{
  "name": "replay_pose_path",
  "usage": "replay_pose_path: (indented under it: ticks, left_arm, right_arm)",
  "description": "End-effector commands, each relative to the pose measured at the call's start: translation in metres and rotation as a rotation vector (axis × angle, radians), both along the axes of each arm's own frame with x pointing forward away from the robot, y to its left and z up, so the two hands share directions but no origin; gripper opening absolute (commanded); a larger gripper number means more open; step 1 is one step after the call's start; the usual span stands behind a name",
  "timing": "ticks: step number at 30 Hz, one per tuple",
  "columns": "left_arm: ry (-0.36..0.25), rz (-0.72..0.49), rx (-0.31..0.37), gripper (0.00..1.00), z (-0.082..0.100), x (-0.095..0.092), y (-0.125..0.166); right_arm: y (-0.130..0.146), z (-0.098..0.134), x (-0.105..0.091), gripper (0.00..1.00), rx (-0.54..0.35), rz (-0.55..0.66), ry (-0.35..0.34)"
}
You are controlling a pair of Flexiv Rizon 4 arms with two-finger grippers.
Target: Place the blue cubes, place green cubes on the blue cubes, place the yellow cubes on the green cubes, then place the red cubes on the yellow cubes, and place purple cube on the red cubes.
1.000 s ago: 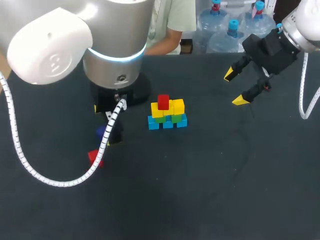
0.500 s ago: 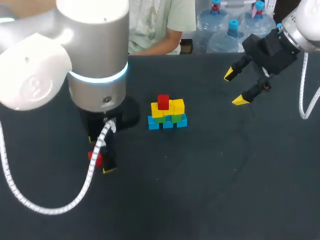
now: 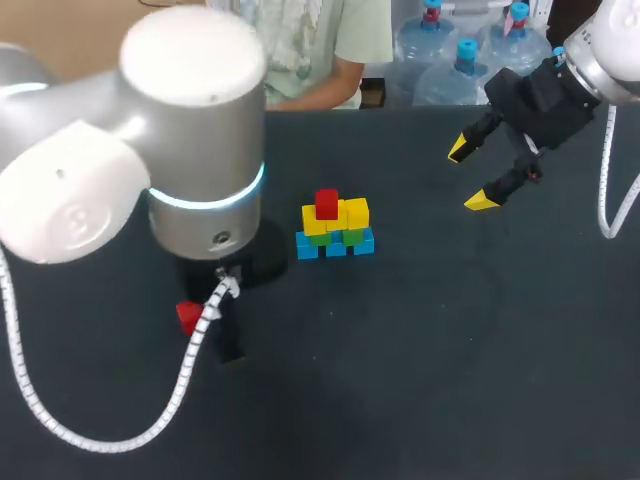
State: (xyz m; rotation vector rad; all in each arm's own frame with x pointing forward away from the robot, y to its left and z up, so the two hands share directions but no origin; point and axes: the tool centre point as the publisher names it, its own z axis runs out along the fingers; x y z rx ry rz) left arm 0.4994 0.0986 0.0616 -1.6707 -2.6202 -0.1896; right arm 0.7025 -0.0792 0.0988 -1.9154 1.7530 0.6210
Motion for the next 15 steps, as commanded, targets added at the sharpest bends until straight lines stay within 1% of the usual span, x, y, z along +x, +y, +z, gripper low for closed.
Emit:
replay_pose_path:
  ticks: [1,4,7,9,12,13,15]
  left_arm:
    - [-0.035,0.021,-0.090,1.00,-0.009,-0.011,0.018]
    - [-0.027,0.029,-0.099,1.00,-0.015,-0.013,0.024]
    - [-0.021,0.016,-0.089,1.00,-0.018,-0.011,0.026]
    - [-0.029,-0.002,-0.085,1.00,-0.021,-0.007,0.030]
    - [-0.021,-0.011,-0.083,1.00,-0.021,0.002,0.028]
    - [-0.026,-0.023,-0.081,1.00,-0.020,0.003,0.026]
    - [-0.017,-0.036,-0.069,1.00,-0.021,0.006,0.023]
  right_arm:
    - [0.000,0.000,0.000,1.00,0.001,0.000,-0.001]
    - [0.000,0.000,0.000,1.00,0.001,0.000,-0.001]
    - [0.000,0.000,0.000,1.00,0.001,0.000,-0.001]
    - [0.000,0.000,0.000,1.00,0.001,0.000,-0.001]
    - [0.000,0.000,0.000,1.00,0.001,0.000,-0.001]
    - [0.000,0.000,0.000,1.00,0.001,0.000,-0.001]
    - [0.000,0.000,0.000,1.00,0.001,0.000,-0.001]
